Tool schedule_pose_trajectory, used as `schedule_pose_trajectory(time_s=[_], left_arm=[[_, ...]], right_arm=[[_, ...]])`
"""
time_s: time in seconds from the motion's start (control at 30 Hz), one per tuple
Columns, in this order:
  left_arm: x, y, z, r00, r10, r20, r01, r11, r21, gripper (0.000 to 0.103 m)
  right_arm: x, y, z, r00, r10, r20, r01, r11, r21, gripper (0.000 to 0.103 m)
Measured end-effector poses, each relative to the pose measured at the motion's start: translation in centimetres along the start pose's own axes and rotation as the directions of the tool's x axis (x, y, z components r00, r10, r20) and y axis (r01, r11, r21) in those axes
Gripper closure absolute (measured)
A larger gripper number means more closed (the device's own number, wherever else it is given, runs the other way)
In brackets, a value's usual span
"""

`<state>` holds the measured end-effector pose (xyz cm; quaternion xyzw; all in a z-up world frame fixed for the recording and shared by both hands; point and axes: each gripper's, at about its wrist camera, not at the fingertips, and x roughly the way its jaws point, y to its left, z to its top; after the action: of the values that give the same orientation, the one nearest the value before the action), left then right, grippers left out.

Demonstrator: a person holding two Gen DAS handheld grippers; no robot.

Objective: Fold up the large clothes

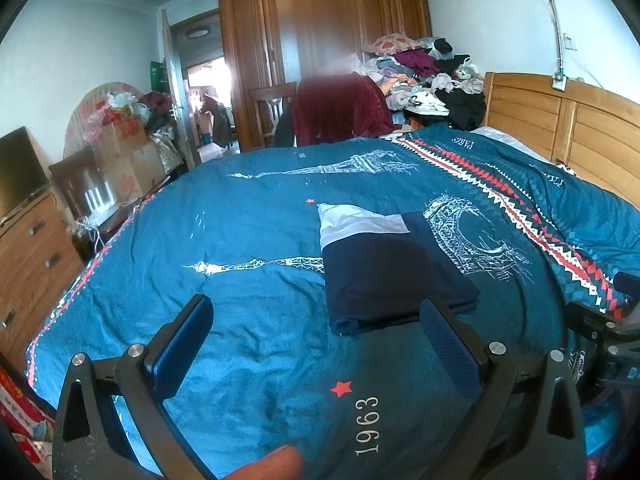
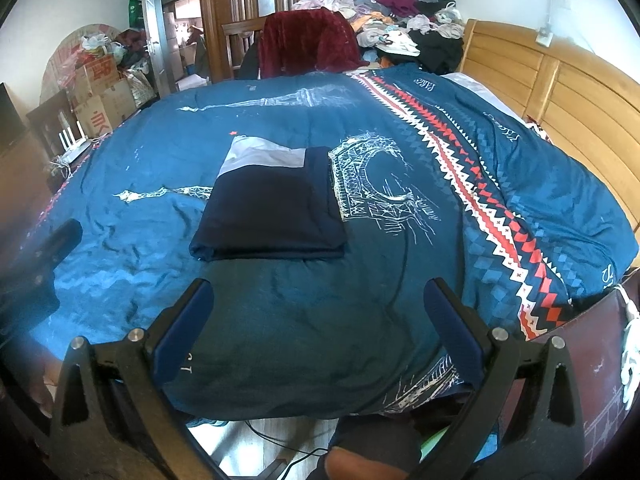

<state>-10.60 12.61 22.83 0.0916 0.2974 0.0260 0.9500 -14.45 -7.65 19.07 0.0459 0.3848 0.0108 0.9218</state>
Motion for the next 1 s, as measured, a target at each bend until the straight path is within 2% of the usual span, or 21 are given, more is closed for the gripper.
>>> schedule_pose_trajectory(time_s=[1.0], left_arm=[[-0.29,-0.81,0.2,1.0,-0.004,0.007,0.004,1.0,0.025,0.0]], right_arm=[[-0.12,-0.45,-0.17,1.0,0.0,-0.004,0.0,1.0,0.003,0.0]])
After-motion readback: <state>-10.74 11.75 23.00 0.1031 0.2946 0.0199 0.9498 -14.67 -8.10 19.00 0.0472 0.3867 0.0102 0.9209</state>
